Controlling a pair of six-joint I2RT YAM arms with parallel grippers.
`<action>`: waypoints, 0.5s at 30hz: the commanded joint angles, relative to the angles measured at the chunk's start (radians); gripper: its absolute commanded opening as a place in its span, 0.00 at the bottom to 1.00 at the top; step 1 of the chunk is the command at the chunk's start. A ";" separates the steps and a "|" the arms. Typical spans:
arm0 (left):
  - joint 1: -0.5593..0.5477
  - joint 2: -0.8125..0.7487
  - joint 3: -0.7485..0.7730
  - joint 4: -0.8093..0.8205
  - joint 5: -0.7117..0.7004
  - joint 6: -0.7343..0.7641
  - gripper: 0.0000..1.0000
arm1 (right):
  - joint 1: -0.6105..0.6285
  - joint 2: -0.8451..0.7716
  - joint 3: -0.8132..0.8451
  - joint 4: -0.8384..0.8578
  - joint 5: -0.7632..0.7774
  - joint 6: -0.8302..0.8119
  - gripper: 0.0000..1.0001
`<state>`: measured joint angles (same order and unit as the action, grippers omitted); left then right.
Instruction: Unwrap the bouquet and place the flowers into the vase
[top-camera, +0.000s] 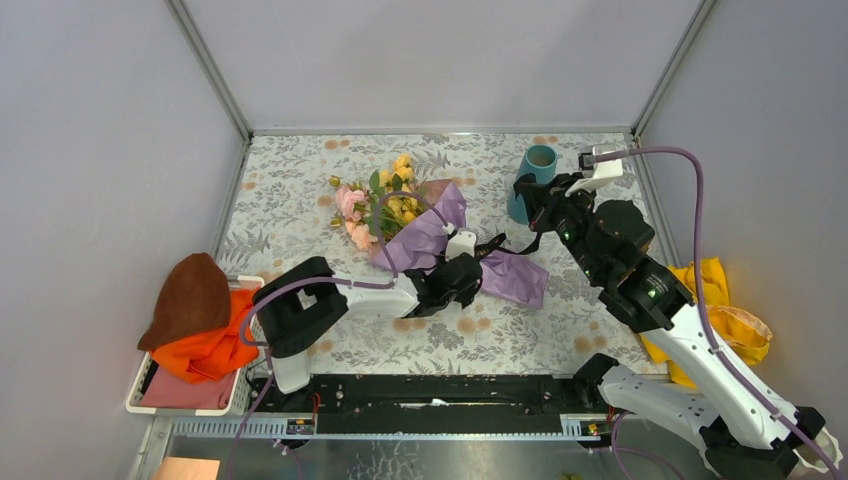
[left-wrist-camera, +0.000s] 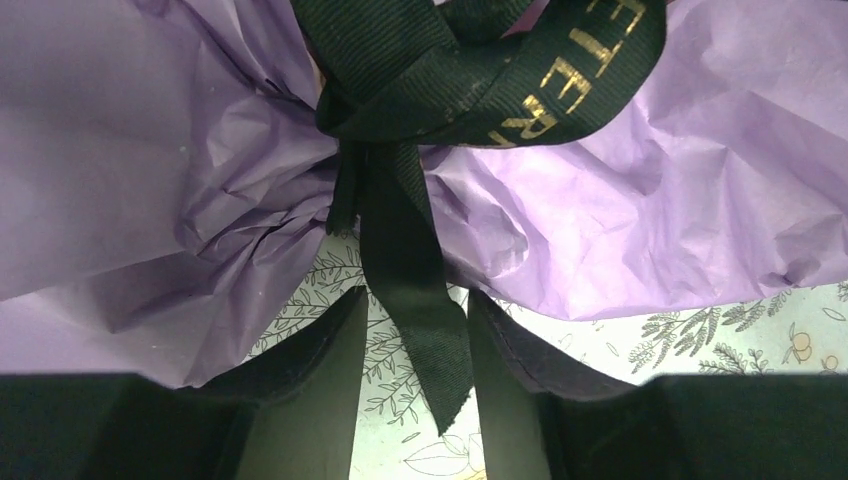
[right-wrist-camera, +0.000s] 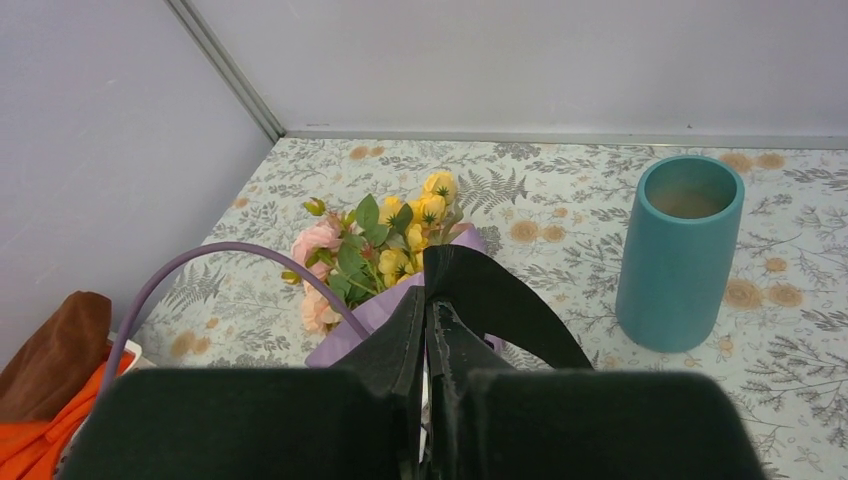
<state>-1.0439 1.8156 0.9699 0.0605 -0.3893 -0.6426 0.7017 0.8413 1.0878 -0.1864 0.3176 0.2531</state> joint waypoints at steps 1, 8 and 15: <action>-0.004 0.021 0.017 0.043 -0.047 0.006 0.43 | 0.005 -0.008 -0.012 0.078 -0.029 0.028 0.07; -0.004 0.003 0.024 0.008 -0.048 -0.004 0.16 | 0.006 -0.004 -0.024 0.085 -0.031 0.040 0.08; -0.004 -0.175 -0.056 -0.091 -0.070 -0.062 0.00 | 0.006 0.001 -0.030 0.081 -0.020 0.040 0.08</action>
<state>-1.0439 1.7824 0.9588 0.0277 -0.4046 -0.6598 0.7017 0.8429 1.0550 -0.1661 0.2943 0.2859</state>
